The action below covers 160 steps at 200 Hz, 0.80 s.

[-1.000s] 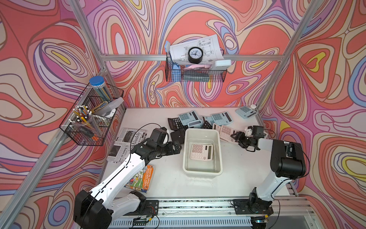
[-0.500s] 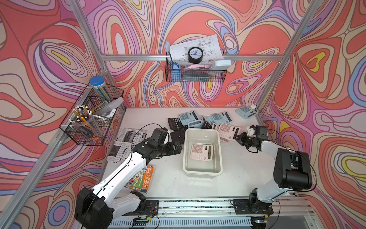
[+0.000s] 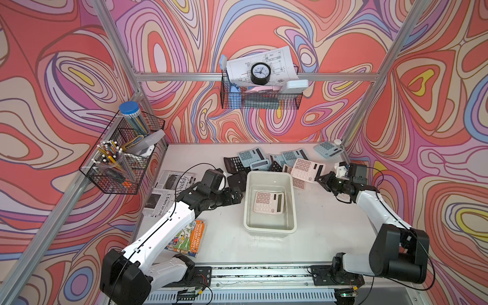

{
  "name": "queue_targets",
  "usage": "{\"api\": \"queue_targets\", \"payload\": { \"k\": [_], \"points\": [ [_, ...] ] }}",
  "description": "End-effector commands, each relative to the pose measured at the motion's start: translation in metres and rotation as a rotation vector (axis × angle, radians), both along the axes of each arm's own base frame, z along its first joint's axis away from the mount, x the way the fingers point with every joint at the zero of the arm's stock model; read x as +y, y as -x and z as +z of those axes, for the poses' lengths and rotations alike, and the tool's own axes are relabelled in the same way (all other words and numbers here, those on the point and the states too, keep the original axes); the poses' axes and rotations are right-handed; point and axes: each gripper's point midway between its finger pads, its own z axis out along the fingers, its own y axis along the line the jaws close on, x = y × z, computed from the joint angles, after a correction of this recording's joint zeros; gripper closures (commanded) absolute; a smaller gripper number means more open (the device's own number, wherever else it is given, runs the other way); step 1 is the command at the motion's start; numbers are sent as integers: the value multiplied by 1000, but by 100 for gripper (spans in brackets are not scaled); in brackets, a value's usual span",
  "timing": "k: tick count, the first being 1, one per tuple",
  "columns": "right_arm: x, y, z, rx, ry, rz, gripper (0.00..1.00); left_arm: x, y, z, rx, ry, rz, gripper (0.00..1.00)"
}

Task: Put the calculator in the storage box
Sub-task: Pick up the calculator at the center of the board, then place the calculator in the storage box.

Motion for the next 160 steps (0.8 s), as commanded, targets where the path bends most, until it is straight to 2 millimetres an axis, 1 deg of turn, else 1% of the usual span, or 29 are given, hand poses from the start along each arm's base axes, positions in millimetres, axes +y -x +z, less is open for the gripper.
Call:
{"api": "queue_targets", "payload": {
  "k": [1, 29, 44, 64, 68, 69, 71, 72, 75, 94, 108, 131, 160],
  "points": [
    [7, 15, 42, -44, -1, 19, 100, 3, -4, 5, -5, -5, 23, 1],
    [8, 35, 81, -68, 6, -7, 100, 6, -5, 5, -14, -17, 36, 1],
    [12, 47, 97, -59, -17, -24, 100, 8, -6, 5, -22, -21, 40, 1],
    [20, 64, 111, -26, -35, -56, 100, 9, -6, 4, -30, -25, 48, 1],
    [23, 66, 117, -43, -31, -49, 100, 10, -6, 4, -31, -23, 49, 2],
    [26, 67, 121, -54, -30, -38, 100, 10, -6, 4, -31, -23, 49, 2],
    [26, 67, 121, -54, -30, -38, 100, 9, -6, 4, -32, -21, 46, 1],
    [28, 68, 125, -67, -28, -32, 100, 9, -6, 4, -32, -22, 48, 1],
    [27, 75, 118, -14, -25, -66, 100, 9, -6, 3, -31, -22, 49, 1],
    [36, 93, 120, 53, 1, -98, 100, 10, -6, -1, -29, -20, 54, 2],
    [47, 101, 121, 95, -3, -93, 100, 10, -5, -3, -31, -15, 55, 1],
    [66, 105, 122, 134, -19, -79, 100, 9, -6, -6, -29, -15, 55, 2],
    [90, 103, 122, 166, -21, -49, 100, 11, -4, -7, -28, -26, 52, 1]
  ]
}}
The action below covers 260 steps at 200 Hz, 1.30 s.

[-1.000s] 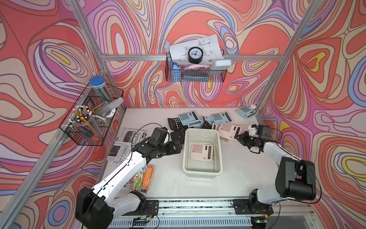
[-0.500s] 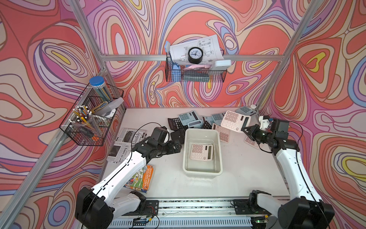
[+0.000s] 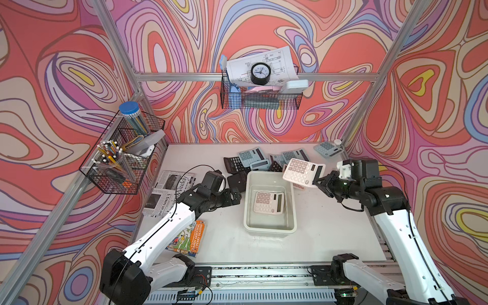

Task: Put the calculator in the storage box
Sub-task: Place the calculator in the storage box.

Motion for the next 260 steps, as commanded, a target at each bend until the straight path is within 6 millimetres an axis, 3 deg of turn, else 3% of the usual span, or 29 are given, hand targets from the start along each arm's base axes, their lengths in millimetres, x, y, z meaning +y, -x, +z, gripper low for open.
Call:
{"api": "queue_targets", "payload": {
  "k": [1, 45, 100, 208, 260],
  "points": [
    [10, -2, 3, 36, 0, -40, 100, 5, -3, 3, -28, -5, 14, 1],
    [56, -1, -7, 111, 76, 34, 100, 10, 0, 4, -38, -18, 26, 1],
    [97, 19, -32, 286, 262, 66, 100, 14, 2, 1, -33, -30, 36, 1],
    [125, 70, -85, 661, 289, 98, 100, 21, 8, -3, -28, -52, 49, 1],
    [138, 84, -106, 804, 289, 136, 100, 23, 9, -9, -24, -62, 53, 1]
  ]
}}
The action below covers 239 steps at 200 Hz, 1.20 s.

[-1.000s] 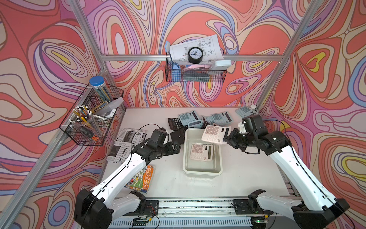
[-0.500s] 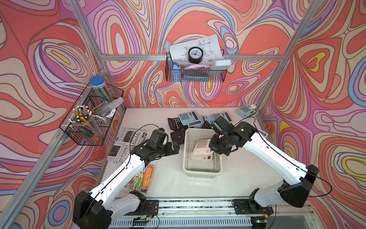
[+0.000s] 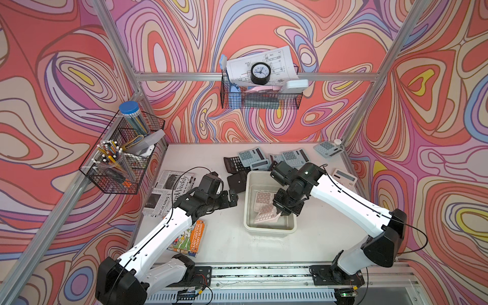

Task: Put the calculator in the storage box
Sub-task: Place the calculator in the storage box.

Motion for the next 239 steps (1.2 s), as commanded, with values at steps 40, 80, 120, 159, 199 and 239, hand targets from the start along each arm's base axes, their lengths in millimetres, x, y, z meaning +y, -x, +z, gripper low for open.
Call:
{"api": "queue_targets", "payload": {
  "k": [40, 80, 120, 159, 199, 239],
  "points": [
    [11, 17, -26, 181, 29, 22, 100, 8, 1, -11, 10, -29, 15, 1],
    [15, 18, -47, 250, 61, 53, 100, 6, -1, -12, 12, -24, 10, 1],
    [10, 13, -63, 251, 125, 90, 100, 6, -1, -13, 15, -22, 11, 1],
    [6, 11, -64, 234, 139, 120, 100, 7, 0, -12, 15, -19, 11, 1],
    [0, 11, -57, 209, 146, 119, 87, 6, 0, -11, 17, -13, 13, 1],
    [-6, 8, -46, 183, 176, 117, 77, 7, 1, -8, 15, -4, 18, 1]
  ]
}}
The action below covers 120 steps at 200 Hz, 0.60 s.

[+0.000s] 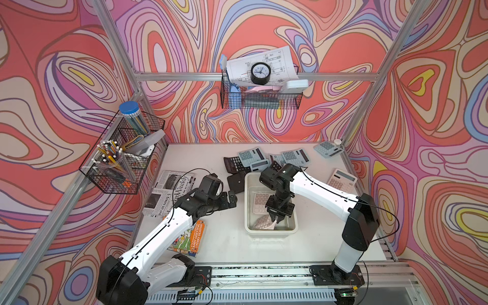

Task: Put the calculator in the storage box
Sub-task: Place the calculator in the storage box.

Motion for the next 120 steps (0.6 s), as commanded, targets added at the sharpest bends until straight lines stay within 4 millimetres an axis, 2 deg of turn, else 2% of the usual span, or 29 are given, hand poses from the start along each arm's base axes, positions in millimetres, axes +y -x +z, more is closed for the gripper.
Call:
{"api": "queue_targets", "payload": {
  "k": [1, 8, 30, 86, 120],
  "points": [
    [-13, 2, 2, -6, 73, 7, 77, 2, 0, 2, -6, 6, 8, 1],
    [-15, 2, 11, -30, 58, 5, 73, 2, 1, 3, -7, 8, 8, 1],
    [-21, 1, 20, -56, 69, -1, 65, 3, 2, 5, -9, 8, 11, 1],
    [-28, -9, 51, -158, 70, 12, 59, 3, 6, 12, -9, 22, 10, 1],
    [-36, -27, 73, -297, 83, 47, 40, 0, 13, 16, 6, 53, -10, 1]
  ]
}}
